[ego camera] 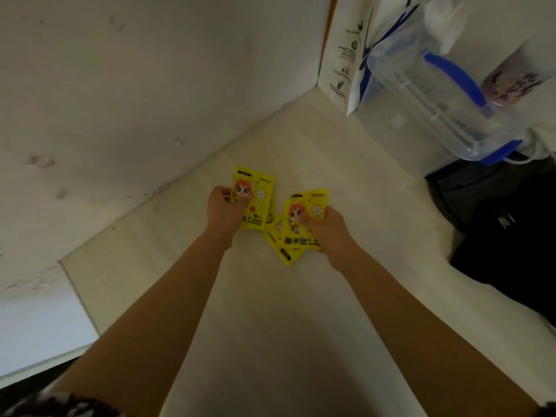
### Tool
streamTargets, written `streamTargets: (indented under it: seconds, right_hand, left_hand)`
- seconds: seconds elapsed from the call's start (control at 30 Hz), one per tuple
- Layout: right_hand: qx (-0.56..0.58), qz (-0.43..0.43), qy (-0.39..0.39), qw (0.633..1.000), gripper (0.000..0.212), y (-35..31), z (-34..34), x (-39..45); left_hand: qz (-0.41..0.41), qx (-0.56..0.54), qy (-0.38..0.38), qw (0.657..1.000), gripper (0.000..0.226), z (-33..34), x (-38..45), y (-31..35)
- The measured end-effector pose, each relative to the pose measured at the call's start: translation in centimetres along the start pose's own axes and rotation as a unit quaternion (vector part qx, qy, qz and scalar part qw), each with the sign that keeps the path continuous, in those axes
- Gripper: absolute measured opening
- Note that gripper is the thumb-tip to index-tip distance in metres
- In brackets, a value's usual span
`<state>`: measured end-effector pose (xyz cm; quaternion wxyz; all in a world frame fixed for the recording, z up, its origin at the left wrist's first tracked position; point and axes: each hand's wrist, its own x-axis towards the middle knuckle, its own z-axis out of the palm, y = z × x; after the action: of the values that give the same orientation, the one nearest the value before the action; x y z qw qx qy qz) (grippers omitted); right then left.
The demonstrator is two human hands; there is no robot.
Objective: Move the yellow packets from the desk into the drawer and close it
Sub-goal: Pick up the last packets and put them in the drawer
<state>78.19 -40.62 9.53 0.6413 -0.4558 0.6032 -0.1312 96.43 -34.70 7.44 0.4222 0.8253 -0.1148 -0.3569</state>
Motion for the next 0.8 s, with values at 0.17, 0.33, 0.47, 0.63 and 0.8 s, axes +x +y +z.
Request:
streamTargets:
  seconds: [0.17,0.33,0.47,0.63,0.8]
  right_hand:
    - [0.004,-0.012,0.006,1.0,0.024,0.3,-2.6,-1.5]
    - [-0.041,-0.025,0.014,0.999,0.034,2.3,-5.2,-4.8]
    - [-0.05,-0.035,0.044,0.997,0.028,4.8,-8.0,-8.4]
    - [-0.007,-0.02,0.092,0.996,0.031,9.4,-10.0,-13.3]
    - [0.017,-0.011,0.153,0.988,0.03,14.1,-10.2,-19.3]
  left_hand:
    - [0.003,-0.052,0.007,0.999,0.027,0.2,-3.8,-1.3]
    - [0.025,-0.065,0.0,0.998,0.023,0.4,-8.9,-1.9]
    - [0.05,-0.071,-0.027,0.996,0.023,0.1,-12.9,-2.4]
    - [0.073,-0.07,-0.083,0.991,0.023,-0.3,-17.1,-4.6]
    - [0.105,-0.039,-0.154,0.982,0.02,-0.7,-21.1,-7.8]
